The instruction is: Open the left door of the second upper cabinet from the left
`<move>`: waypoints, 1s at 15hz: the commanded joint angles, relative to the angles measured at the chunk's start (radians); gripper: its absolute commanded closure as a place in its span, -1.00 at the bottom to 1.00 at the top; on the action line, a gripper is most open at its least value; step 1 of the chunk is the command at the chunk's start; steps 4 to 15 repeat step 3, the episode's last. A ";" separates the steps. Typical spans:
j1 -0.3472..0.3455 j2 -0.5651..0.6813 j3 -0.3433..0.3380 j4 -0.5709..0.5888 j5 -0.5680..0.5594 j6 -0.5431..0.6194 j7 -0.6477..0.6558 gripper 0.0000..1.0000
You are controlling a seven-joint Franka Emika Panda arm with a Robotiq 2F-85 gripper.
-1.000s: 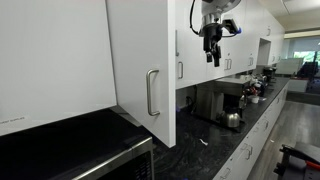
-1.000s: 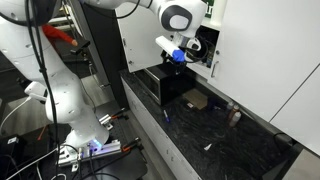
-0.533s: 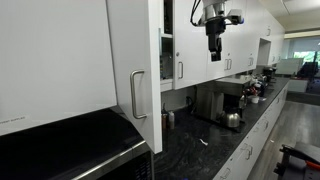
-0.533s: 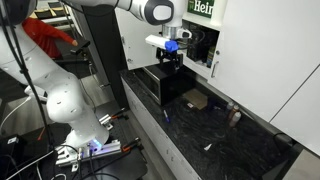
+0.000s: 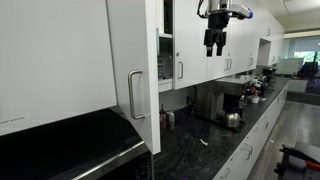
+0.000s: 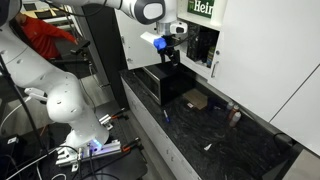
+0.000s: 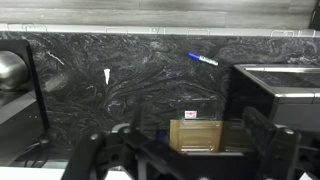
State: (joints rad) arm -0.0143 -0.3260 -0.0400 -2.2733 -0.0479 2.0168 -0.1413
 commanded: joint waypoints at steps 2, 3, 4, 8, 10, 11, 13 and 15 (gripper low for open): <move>0.000 -0.009 0.001 -0.006 0.000 0.005 0.031 -1.00; -0.001 -0.011 0.001 -0.009 0.000 0.008 0.038 -1.00; -0.001 -0.011 0.001 -0.009 0.000 0.008 0.038 -1.00; -0.001 -0.011 0.001 -0.009 0.000 0.008 0.038 -1.00; -0.001 -0.011 0.001 -0.009 0.000 0.008 0.038 -1.00; -0.001 -0.011 0.001 -0.009 0.000 0.008 0.038 -1.00; -0.001 -0.011 0.001 -0.009 0.000 0.008 0.038 -1.00; -0.001 -0.011 0.001 -0.009 0.000 0.008 0.038 -1.00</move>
